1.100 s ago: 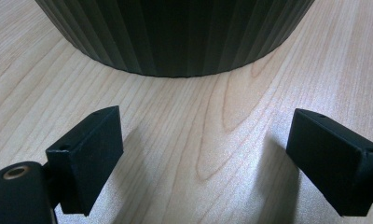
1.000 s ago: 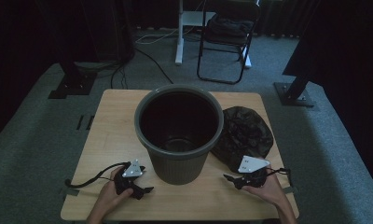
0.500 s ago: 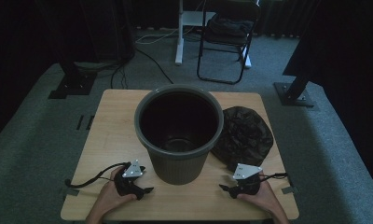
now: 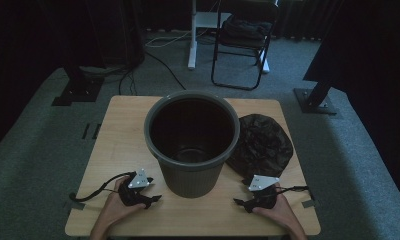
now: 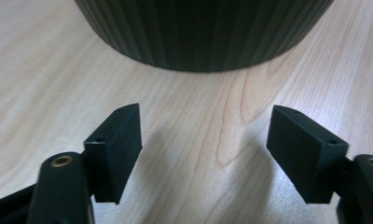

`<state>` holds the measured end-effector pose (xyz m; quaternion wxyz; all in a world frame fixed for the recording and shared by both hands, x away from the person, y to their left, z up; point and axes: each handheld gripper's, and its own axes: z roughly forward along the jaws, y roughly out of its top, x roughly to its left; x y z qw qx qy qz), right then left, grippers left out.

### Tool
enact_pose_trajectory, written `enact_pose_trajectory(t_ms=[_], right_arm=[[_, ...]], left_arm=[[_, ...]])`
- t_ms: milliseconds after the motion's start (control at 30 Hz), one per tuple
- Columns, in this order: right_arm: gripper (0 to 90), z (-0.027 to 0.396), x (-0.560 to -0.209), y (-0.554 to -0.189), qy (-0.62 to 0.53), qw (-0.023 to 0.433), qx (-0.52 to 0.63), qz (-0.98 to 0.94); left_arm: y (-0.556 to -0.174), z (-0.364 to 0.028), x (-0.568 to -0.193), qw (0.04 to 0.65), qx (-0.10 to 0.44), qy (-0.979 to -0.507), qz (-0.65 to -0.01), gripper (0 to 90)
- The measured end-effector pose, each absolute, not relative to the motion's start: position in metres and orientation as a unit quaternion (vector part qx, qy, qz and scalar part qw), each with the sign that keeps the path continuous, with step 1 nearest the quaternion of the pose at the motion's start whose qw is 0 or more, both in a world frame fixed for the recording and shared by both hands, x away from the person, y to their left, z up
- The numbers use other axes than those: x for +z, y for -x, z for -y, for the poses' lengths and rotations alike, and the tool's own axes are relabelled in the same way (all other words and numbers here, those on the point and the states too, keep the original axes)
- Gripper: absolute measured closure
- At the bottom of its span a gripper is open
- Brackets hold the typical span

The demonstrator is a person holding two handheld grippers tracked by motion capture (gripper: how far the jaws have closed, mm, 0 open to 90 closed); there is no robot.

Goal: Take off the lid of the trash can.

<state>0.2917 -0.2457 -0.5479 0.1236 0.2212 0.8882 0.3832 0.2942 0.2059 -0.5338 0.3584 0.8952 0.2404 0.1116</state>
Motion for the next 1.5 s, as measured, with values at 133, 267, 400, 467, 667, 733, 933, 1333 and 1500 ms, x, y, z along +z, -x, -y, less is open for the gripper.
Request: enact_pose_trajectory(t_ms=[133, 267, 400, 467, 667, 733, 933, 1333, 1500], right_arm=[[21.1, 0.246, -0.549, -0.292, -0.223, 0.123, 0.385, -0.887], [20.7, 0.246, -0.549, -0.292, -0.229, 0.124, 0.384, -0.886], [20.7, 0.246, -0.549, -0.291, -0.231, 0.125, 0.384, -0.885], [20.7, 0.246, -0.549, -0.291, -0.232, 0.124, 0.384, -0.885], [20.7, 0.246, -0.549, -0.291, -0.235, 0.123, 0.384, -0.884], [20.4, 0.246, -0.549, -0.291, -0.237, 0.121, 0.384, -0.884], [20.2, 0.246, -0.548, -0.292, -0.237, 0.122, 0.383, -0.884], [20.2, 0.246, -0.549, -0.291, -0.238, 0.123, 0.383, -0.884], [20.2, 0.246, -0.549, -0.291, -0.238, 0.122, 0.383, -0.884]], left_arm=[[-0.297, -0.214, -0.518, 0.377, 0.119, -0.884, -0.249, 33.1], [-0.305, -0.219, -0.502, 0.357, 0.122, -0.889, -0.259, 34.2], [-0.312, -0.221, -0.483, 0.358, 0.127, -0.890, -0.253, 34.3], [-0.318, -0.222, -0.473, 0.365, 0.126, -0.888, -0.250, 34.3], [-0.338, -0.228, -0.438, 0.387, 0.142, -0.877, -0.249, 33.6], [-0.343, -0.230, -0.427, 0.395, 0.145, -0.872, -0.251, 32.9], [-0.353, -0.234, -0.398, 0.389, 0.185, -0.867, -0.250, 33.4], [-0.379, -0.249, -0.346, 0.404, 0.203, -0.854, -0.260, 34.0], [-0.387, -0.250, -0.328, 0.402, 0.213, -0.849, -0.269, 35.4]])
